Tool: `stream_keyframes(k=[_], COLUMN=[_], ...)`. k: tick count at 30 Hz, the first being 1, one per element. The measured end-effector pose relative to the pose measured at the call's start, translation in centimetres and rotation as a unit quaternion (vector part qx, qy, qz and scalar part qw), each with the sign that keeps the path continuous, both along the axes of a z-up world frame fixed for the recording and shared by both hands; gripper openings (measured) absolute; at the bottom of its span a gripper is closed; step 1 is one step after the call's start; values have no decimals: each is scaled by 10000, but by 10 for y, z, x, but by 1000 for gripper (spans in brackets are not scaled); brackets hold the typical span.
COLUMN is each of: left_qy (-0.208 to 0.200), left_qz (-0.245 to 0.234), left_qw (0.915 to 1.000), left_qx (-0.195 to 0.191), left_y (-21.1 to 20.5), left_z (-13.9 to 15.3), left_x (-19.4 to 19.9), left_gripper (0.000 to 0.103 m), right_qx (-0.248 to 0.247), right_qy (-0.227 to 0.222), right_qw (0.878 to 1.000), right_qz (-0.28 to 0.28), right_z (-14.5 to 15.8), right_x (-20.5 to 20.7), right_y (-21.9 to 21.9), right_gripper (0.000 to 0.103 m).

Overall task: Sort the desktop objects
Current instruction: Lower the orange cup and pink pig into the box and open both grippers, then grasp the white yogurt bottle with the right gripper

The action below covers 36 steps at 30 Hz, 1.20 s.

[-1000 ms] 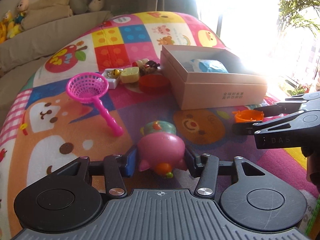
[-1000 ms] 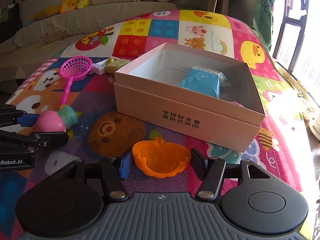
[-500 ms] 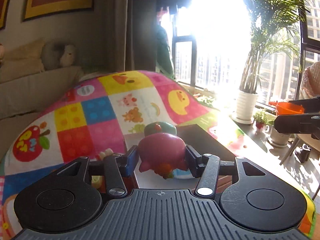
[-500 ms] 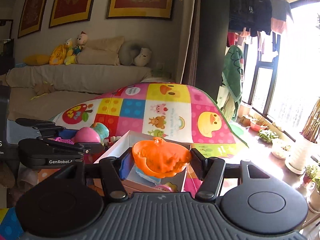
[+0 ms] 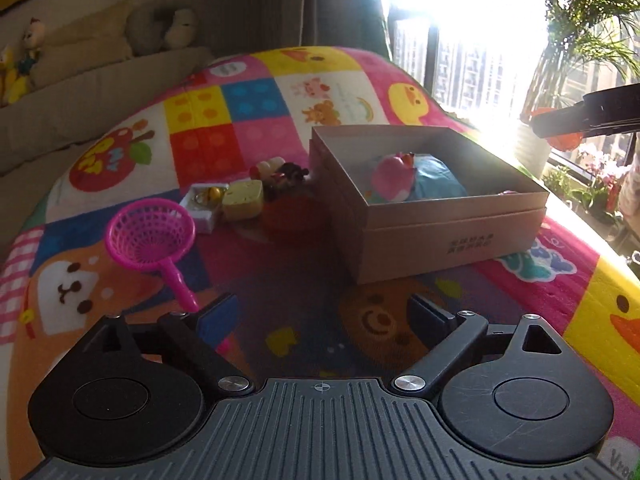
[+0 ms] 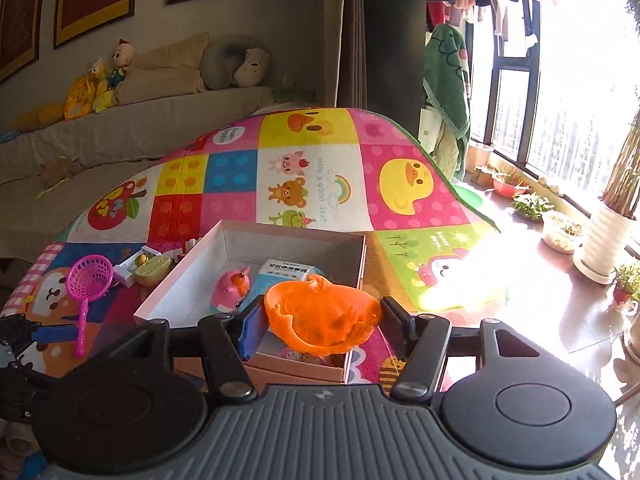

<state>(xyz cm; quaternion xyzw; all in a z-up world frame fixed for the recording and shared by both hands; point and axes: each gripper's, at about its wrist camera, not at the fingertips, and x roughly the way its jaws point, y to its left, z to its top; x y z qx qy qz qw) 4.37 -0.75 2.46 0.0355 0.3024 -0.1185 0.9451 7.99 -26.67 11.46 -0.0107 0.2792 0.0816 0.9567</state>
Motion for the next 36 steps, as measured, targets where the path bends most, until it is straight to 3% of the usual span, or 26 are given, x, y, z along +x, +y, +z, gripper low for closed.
stream_keyframes(k=[6,11,16,19,21,24,29,36], left_qy=[-59,118,88,17,139,146,78,244], left_qz=[124,522,1105,1481,1587,1600,1597,1876], left_qw=[9999,9986,9938,9887,9858,9843,9834,9747], left_qx=[-22,33,-97,-250,-532,-735,-859,-1191], left_y=[10,30,52,65,75,81,83,97], left_z=[0,-10,-11,-12,-15,-15,-16,-19], left_x=[-15,-14,-8,-6,-4,-5,-8,-5], left_gripper=[100,102,102,102,102,102,102,102], right_qx=[237,115,-106,-117,-31,223,3,-693], right_qy=[312,104,205,392,584,1033,1497,2037], right_qw=[9987,9988,9975,9947,9916,9840,9785,9757], right_qz=[326,459,670,949,1154,1433,1417,403], right_z=[-7,3,5,9,16,27,22,-35], right_x=[36,27,22,28,39,71,148,259], right_y=[25,36,54,76,92,123,184,231], right_gripper=[65,73,73,72,60,45,46,47])
